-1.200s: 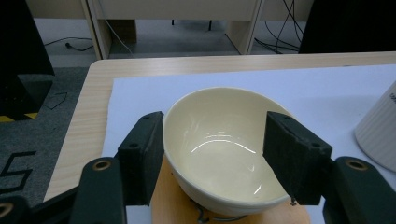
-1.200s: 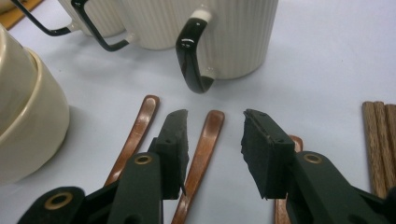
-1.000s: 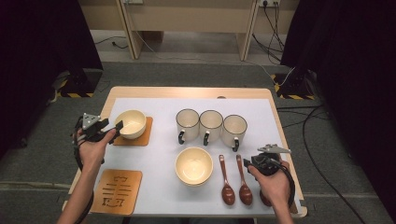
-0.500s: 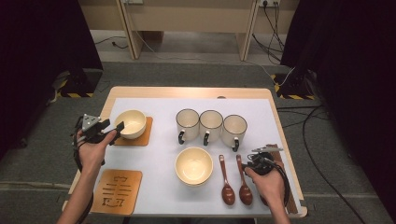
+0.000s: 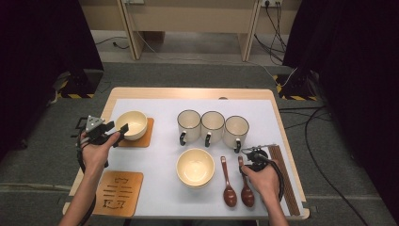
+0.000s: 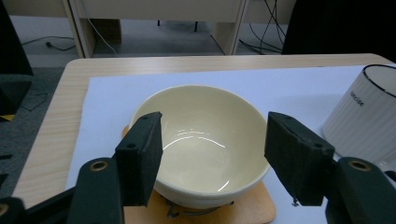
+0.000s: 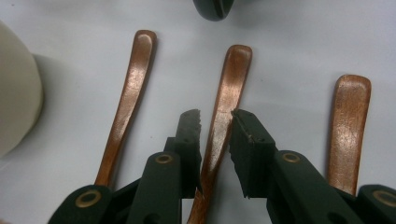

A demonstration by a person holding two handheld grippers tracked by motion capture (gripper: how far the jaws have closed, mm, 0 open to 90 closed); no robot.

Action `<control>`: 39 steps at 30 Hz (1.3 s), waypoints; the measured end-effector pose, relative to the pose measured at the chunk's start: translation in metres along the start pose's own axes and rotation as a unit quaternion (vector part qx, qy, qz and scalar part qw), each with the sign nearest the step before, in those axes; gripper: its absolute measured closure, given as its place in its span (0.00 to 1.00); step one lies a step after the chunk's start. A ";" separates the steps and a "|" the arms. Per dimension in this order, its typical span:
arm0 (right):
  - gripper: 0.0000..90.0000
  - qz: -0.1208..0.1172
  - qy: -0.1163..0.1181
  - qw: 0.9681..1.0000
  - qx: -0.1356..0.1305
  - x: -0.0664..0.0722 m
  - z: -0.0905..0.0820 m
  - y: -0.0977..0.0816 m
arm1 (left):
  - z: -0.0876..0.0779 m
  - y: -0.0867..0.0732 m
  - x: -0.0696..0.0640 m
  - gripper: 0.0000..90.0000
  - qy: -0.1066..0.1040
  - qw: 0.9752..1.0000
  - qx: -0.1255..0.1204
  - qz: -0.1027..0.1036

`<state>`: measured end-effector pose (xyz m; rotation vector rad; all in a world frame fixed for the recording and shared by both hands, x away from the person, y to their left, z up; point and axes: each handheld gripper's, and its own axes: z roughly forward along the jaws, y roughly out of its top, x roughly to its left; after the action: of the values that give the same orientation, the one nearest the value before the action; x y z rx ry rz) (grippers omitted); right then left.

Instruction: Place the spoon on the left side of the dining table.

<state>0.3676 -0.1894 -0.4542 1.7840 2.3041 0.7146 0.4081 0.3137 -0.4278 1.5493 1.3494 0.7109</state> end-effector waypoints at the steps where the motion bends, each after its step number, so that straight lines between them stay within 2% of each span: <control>1: 0.81 0.004 0.000 1.000 0.002 0.000 0.001 0.000 | 0.000 0.000 0.000 0.40 0.000 1.000 0.000 0.000; 8: 0.81 0.012 -0.003 1.000 0.018 0.003 0.008 0.003 | -0.001 0.001 0.000 0.40 0.000 1.000 -0.002 -0.001; 11: 0.81 0.011 -0.008 1.000 0.024 0.004 0.010 0.004 | 0.000 0.000 0.000 0.40 -0.007 1.000 -0.001 -0.004; 17: 0.87 0.021 -0.023 0.999 0.027 0.006 0.010 0.005 | 0.000 0.000 -0.001 0.40 -0.010 1.000 -0.001 0.000; 21: 0.88 0.021 -0.029 0.999 0.036 0.009 0.009 0.007 | -0.001 0.001 -0.001 0.41 -0.011 1.000 -0.002 -0.001; 29: 0.88 0.007 -0.048 0.998 0.033 0.017 0.009 0.005 | -0.001 0.002 0.000 0.41 -0.010 1.000 -0.004 -0.002; 33: 0.87 0.008 -0.044 0.998 0.037 0.016 0.010 0.007 | -0.002 0.002 0.000 0.41 -0.010 1.000 -0.006 -0.002; 34: 0.84 0.009 -0.045 0.998 0.036 0.015 0.011 0.008 | -0.002 0.002 0.000 0.41 -0.010 1.000 -0.005 -0.002; 39: 0.82 0.011 -0.042 0.998 0.050 0.014 0.013 0.012 | -0.001 0.001 -0.001 0.42 -0.011 1.000 -0.004 -0.001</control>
<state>0.3793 -0.1699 -0.4573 1.8472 2.3057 0.5259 0.4076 0.3132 -0.4259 1.5449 1.3300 0.6952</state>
